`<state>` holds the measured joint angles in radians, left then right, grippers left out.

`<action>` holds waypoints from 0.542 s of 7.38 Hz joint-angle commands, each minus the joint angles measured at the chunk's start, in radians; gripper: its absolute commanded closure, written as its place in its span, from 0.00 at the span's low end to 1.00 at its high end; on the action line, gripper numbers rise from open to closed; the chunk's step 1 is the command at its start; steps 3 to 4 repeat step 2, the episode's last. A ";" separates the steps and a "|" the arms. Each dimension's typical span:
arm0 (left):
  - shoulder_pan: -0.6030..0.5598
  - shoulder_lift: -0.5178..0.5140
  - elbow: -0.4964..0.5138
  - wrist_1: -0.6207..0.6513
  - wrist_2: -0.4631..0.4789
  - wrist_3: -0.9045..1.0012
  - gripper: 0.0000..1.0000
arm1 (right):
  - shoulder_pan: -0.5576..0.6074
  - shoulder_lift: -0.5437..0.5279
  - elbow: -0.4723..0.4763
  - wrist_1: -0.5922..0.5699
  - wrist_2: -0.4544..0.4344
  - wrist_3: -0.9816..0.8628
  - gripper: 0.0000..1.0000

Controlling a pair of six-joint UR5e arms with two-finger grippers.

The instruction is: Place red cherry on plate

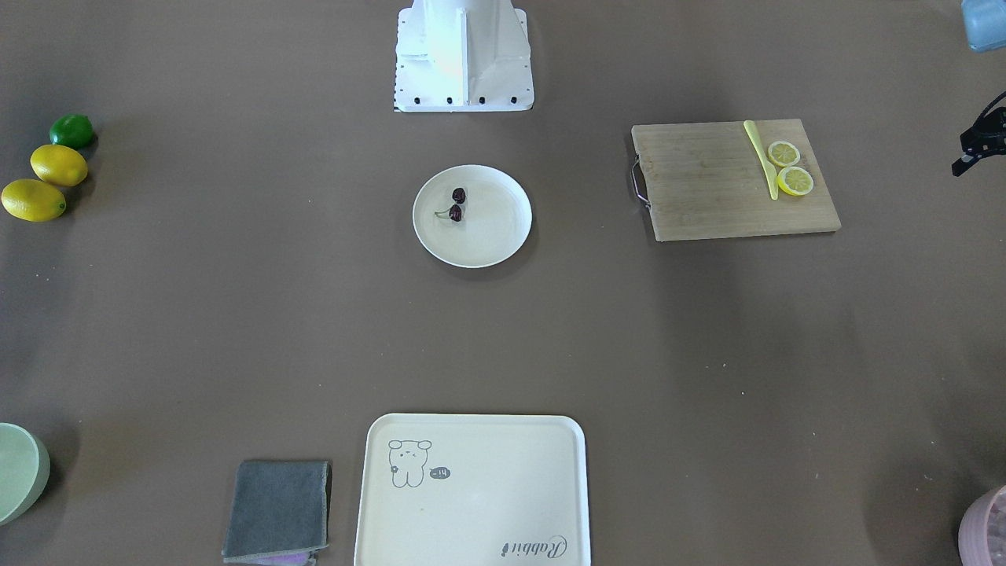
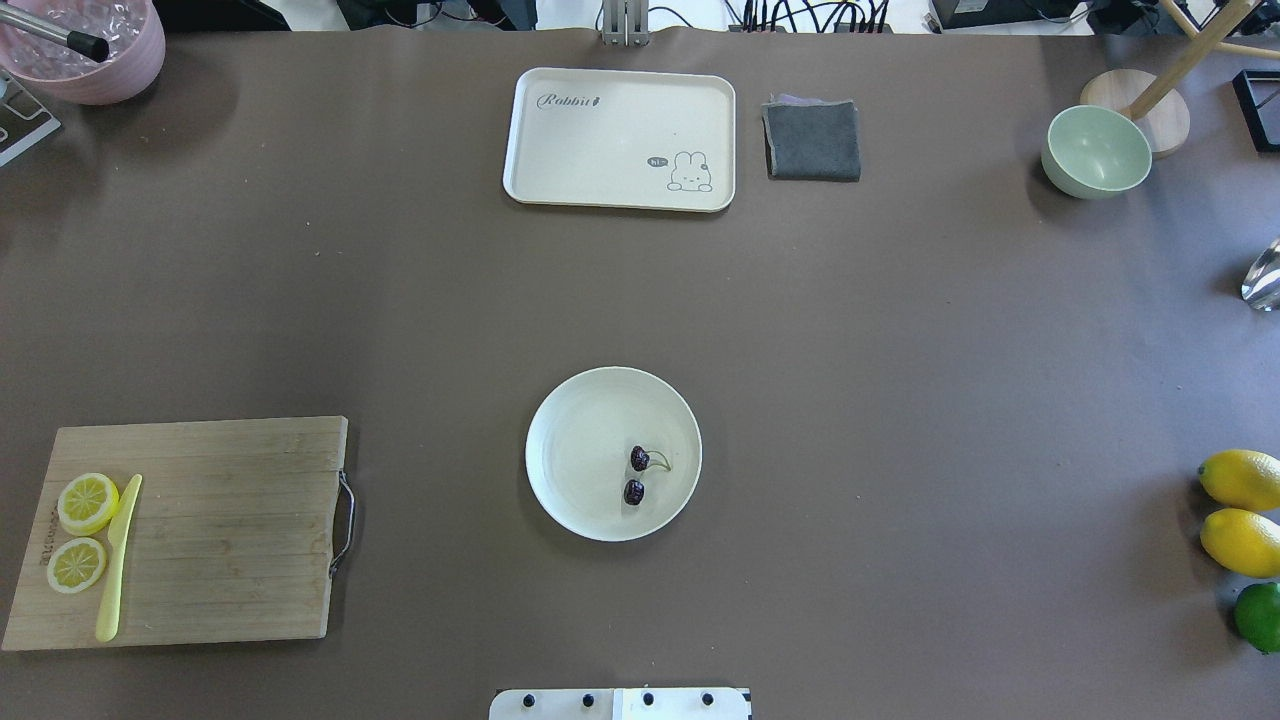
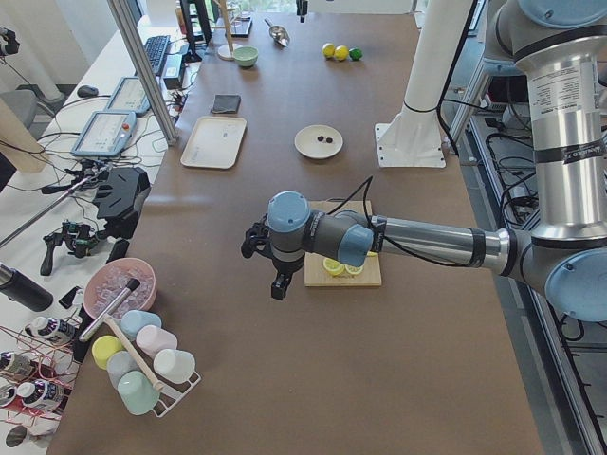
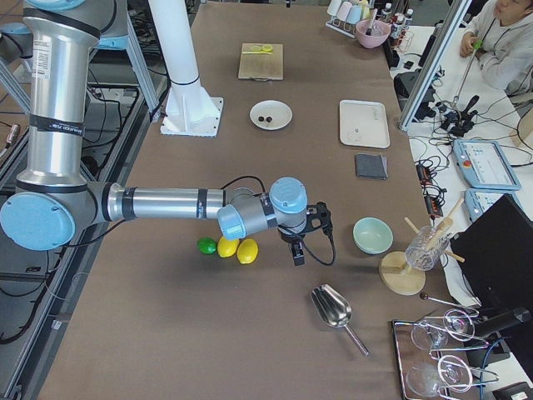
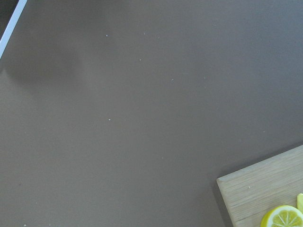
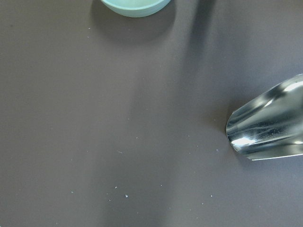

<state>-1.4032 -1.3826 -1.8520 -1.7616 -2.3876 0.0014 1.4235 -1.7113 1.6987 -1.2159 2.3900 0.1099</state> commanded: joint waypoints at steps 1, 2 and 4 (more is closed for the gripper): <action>0.000 0.001 -0.003 -0.001 -0.004 0.002 0.02 | 0.000 -0.002 -0.013 -0.001 -0.003 0.001 0.00; 0.001 0.001 -0.003 -0.003 -0.004 0.002 0.02 | 0.000 -0.004 -0.013 0.001 -0.005 0.001 0.00; 0.001 0.001 -0.003 -0.003 -0.004 0.002 0.02 | 0.000 -0.004 -0.013 0.001 -0.005 0.001 0.00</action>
